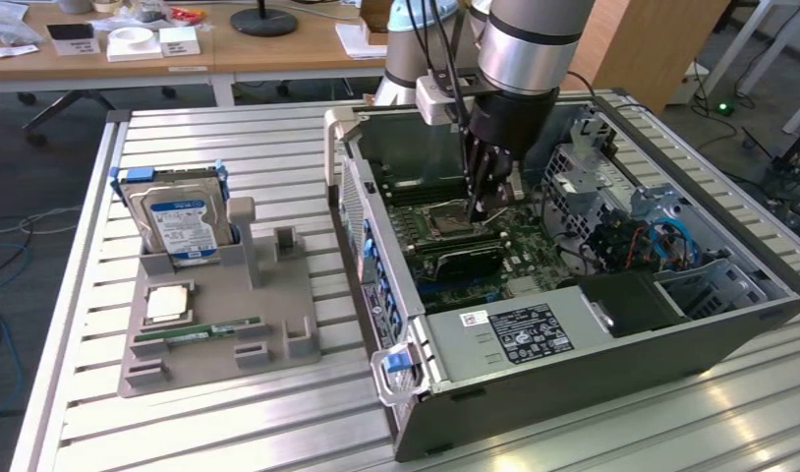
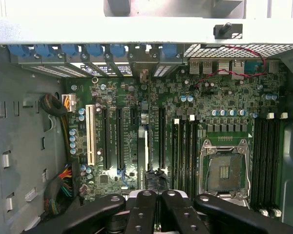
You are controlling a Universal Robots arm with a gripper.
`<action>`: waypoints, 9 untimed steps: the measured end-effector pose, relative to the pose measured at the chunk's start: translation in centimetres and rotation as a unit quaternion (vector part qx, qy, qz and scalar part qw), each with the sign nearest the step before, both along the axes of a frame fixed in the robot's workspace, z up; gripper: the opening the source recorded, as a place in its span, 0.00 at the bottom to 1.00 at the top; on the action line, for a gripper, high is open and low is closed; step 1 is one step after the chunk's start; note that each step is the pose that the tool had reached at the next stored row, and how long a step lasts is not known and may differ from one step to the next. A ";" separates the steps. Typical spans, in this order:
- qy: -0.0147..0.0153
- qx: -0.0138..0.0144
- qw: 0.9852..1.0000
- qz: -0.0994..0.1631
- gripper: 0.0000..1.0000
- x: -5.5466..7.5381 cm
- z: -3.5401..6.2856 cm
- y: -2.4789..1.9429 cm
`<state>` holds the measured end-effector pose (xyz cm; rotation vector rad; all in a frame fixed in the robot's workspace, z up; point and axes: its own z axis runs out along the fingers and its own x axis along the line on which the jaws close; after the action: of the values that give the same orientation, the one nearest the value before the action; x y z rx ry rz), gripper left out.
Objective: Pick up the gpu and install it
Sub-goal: 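Press down on the gpu until it lock into place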
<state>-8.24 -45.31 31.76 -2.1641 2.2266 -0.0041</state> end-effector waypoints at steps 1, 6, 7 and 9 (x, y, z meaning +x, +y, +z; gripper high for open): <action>0.000 0.000 1.000 0.000 0.11 0.0 0.00 0.00; 0.000 0.000 1.000 0.000 0.11 0.0 0.00 0.00; 0.000 0.000 1.000 0.000 0.11 0.0 0.00 0.00; 0.000 0.000 1.000 0.000 0.11 0.0 -0.01 0.00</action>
<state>-8.24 -45.31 31.75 -2.1641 2.2266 -0.0041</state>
